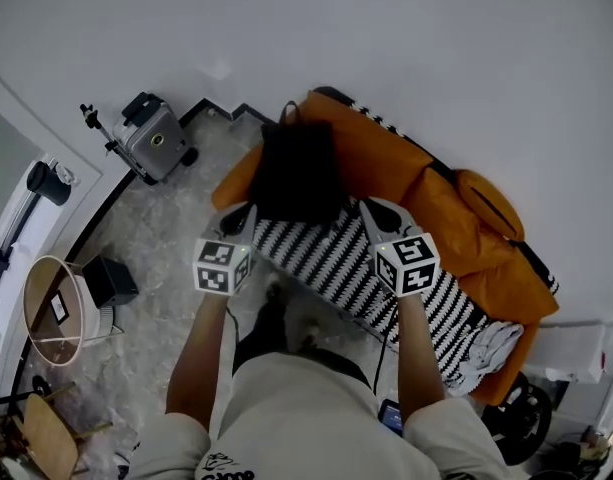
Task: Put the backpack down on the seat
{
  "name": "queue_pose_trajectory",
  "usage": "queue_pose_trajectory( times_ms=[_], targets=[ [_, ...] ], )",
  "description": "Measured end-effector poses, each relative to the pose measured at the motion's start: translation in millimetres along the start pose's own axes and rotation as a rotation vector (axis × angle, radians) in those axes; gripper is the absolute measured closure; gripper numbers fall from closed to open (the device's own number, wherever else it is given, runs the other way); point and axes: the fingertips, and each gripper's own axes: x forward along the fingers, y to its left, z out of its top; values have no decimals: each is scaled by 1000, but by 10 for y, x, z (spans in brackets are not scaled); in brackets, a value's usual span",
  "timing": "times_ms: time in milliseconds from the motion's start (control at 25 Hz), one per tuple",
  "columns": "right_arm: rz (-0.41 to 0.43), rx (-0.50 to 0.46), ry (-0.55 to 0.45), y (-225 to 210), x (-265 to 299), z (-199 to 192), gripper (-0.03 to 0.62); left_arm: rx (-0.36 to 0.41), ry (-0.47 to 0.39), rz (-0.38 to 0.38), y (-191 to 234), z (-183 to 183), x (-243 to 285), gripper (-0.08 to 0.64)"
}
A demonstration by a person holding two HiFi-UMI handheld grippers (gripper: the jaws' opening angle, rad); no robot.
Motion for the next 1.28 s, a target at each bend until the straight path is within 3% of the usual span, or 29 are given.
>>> queue_pose_trajectory(
  times_ms=[680, 1000, 1280],
  targets=[
    [38, -102, -189, 603, -1057, 602, 589, 149, -238, 60, -665, 917, -1191, 549],
    [67, -152, -245, 914, -1403, 795, 591, 219, -264, 48, -916, 1094, -1569, 549],
    [87, -203, -254, 1087, -1516, 847, 591, 234, -275, 8, -1091, 1150, -1734, 549]
  ],
)
